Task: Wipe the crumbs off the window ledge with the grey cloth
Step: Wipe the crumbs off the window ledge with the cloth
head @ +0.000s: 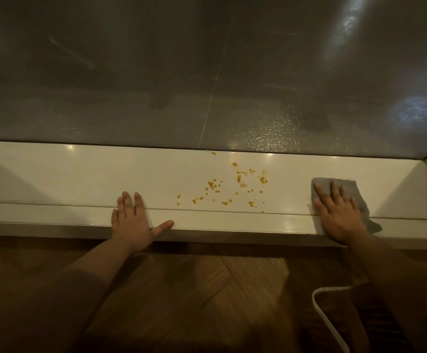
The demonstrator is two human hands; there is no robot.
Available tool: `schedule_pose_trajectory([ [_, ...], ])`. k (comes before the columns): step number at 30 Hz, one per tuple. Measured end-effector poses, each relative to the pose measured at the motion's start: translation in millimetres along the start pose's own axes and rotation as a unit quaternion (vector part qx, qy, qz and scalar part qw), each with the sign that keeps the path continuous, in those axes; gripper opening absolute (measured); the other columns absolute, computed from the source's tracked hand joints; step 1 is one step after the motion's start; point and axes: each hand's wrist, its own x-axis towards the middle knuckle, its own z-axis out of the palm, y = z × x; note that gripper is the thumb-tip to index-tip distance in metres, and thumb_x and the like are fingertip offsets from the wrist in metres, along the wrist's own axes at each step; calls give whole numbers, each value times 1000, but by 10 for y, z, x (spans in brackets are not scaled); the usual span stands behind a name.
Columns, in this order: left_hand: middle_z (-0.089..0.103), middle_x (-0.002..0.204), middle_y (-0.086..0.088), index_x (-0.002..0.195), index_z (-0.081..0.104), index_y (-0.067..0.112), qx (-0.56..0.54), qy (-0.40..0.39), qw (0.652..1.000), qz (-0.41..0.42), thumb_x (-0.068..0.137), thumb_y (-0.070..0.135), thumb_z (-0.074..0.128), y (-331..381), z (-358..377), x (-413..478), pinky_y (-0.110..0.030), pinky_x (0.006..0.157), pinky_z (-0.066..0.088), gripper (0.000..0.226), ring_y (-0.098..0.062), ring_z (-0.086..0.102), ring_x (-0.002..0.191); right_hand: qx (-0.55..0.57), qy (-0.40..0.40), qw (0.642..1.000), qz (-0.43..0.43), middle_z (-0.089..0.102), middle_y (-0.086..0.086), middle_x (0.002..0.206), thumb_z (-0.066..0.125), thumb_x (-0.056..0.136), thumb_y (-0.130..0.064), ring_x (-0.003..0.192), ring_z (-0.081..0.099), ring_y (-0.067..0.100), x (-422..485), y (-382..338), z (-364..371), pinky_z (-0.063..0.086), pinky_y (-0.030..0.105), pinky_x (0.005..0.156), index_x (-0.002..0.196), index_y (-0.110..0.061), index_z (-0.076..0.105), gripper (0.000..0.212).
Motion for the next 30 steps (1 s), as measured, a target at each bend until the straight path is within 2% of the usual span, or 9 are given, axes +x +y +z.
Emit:
schedule_pose_trajectory([
  [4,-25,155,-18,147,-20,10,6,-18,1000,2,73,81,33,9,-35,13,-47,118,-4,115,-33,-20,145,45,45,991,121,-15,18,157,8,93,-59,144,-13,39,46,-147,53,-4,56,116,142,-53,-4,51],
  [7,-25,155,-18,147,-20,10,3,-21,1000,6,72,81,33,6,-34,22,-47,118,-4,116,-33,-20,145,70,60,982,166,-10,17,158,9,97,-51,146,-7,36,105,-235,75,-1,53,118,147,-37,-9,55],
  [9,-26,155,-18,147,-20,11,1,-19,1000,5,72,81,33,2,-29,22,-47,118,-4,116,-33,-20,145,77,84,980,164,-3,14,159,11,99,-43,147,-3,31,129,-262,108,2,50,118,149,-25,-9,57],
  [15,-26,155,-18,147,-20,10,-4,-16,1000,6,73,80,35,9,-20,33,-47,118,-4,115,-33,-20,145,70,135,981,119,5,11,160,24,100,-25,147,5,27,105,-406,179,8,44,120,151,-10,9,54],
  [21,-23,155,-19,148,-17,10,-1,-6,1000,0,73,80,35,23,-15,37,-47,119,-3,115,-34,-18,145,87,171,978,78,7,7,160,36,96,-13,147,10,26,72,-859,280,13,42,119,149,-10,21,55],
  [26,-25,155,-18,147,-19,10,-6,-13,1000,6,72,81,35,20,-28,23,-47,118,-4,116,-34,-20,145,118,161,977,78,4,7,160,49,88,-7,148,5,23,61,-1285,352,5,37,119,150,-13,15,71],
  [30,-25,155,-18,147,-20,10,-7,-15,1000,8,73,81,34,15,-37,11,-47,118,-4,116,-34,-20,145,151,168,971,83,5,8,160,45,89,-7,148,3,22,75,-1578,426,3,34,119,150,-13,14,69],
])
